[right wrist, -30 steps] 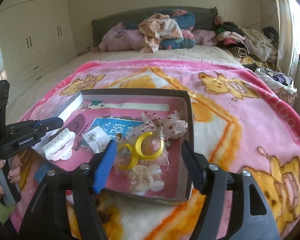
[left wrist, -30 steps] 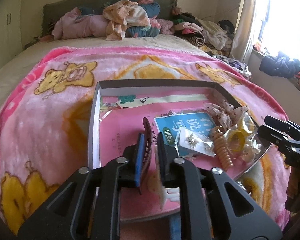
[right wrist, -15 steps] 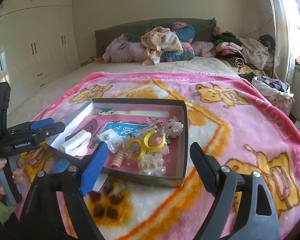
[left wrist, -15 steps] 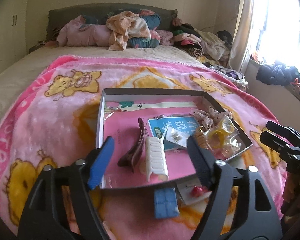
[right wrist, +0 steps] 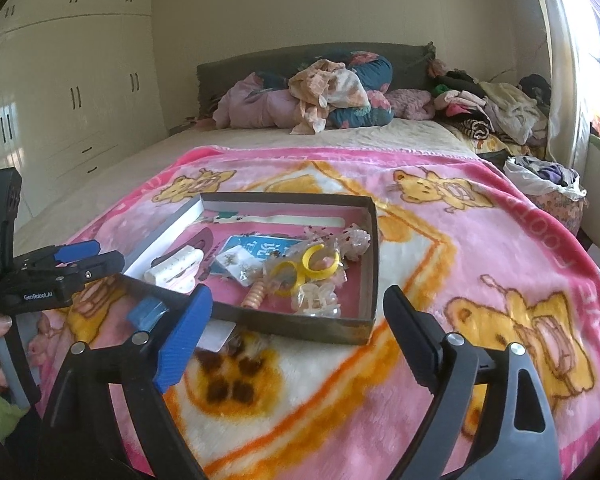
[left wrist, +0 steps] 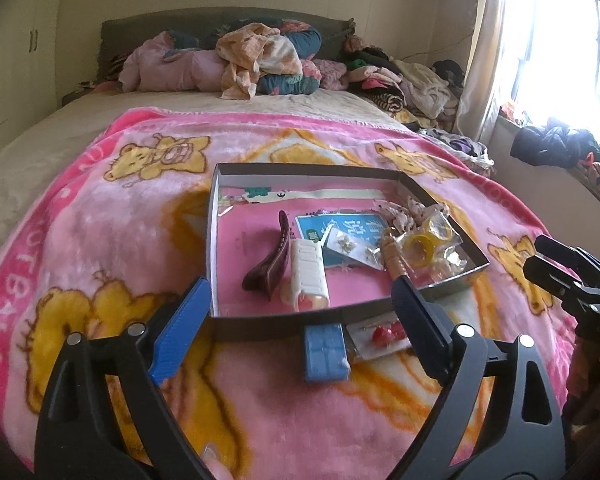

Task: Organize jewelry
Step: 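Withdraw both open tools toward the blue box and red earring packet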

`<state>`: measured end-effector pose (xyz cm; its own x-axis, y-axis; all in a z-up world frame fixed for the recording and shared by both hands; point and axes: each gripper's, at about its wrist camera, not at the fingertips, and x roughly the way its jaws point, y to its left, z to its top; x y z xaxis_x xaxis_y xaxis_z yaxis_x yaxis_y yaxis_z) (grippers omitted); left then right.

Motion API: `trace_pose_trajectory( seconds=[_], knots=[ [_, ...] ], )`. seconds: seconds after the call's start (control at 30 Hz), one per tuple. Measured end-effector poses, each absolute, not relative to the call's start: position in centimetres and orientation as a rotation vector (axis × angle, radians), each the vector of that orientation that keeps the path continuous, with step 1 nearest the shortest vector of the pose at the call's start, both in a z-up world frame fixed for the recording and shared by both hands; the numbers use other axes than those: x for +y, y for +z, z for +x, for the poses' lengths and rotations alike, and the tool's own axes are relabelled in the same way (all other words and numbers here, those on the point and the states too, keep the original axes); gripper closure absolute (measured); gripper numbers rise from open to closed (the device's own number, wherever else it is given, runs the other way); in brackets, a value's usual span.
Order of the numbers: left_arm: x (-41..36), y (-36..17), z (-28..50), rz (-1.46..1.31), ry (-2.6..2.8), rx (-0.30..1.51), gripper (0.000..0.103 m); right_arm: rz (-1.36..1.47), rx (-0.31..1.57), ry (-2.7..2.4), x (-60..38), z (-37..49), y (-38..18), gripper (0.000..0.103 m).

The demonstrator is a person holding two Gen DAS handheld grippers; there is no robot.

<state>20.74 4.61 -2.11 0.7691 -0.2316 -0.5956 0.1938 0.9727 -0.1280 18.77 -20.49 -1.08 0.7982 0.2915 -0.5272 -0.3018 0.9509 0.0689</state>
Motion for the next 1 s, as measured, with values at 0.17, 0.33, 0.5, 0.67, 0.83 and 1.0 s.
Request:
trace_pose_trajectory(
  seconds=[0.17, 0.33, 0.5, 0.67, 0.83, 1.0],
  knots=[
    [4.8, -2.2, 20.1, -0.054, -0.227, 0.657, 0.02, -0.041, 0.569, 0.332, -19.7, 18.0, -1.5, 0.018],
    [5.2, -2.4, 19.3, -0.054, -0.225, 0.666, 0.02, -0.07, 0.573, 0.346, -19.0, 17.2, -1.9, 0.018],
    [5.2, -2.8, 18.7, -0.045, -0.229, 0.681, 0.02, -0.099, 0.582, 0.353, -18.3, 16.8, -2.5, 0.018],
    [4.9, -3.5, 18.3, -0.03, -0.233, 0.703, 0.02, -0.133, 0.592, 0.365, -17.7, 16.3, -3.2, 0.018],
    [4.7, -4.8, 18.4, -0.02, -0.23, 0.746, 0.023, -0.151, 0.609, 0.38, -16.9, 16.2, -4.1, 0.018],
    [4.6, -6.1, 18.8, -0.025, -0.239, 0.787, 0.034, -0.2, 0.618, 0.394, -16.0, 16.4, -5.0, 0.018]
  ],
)
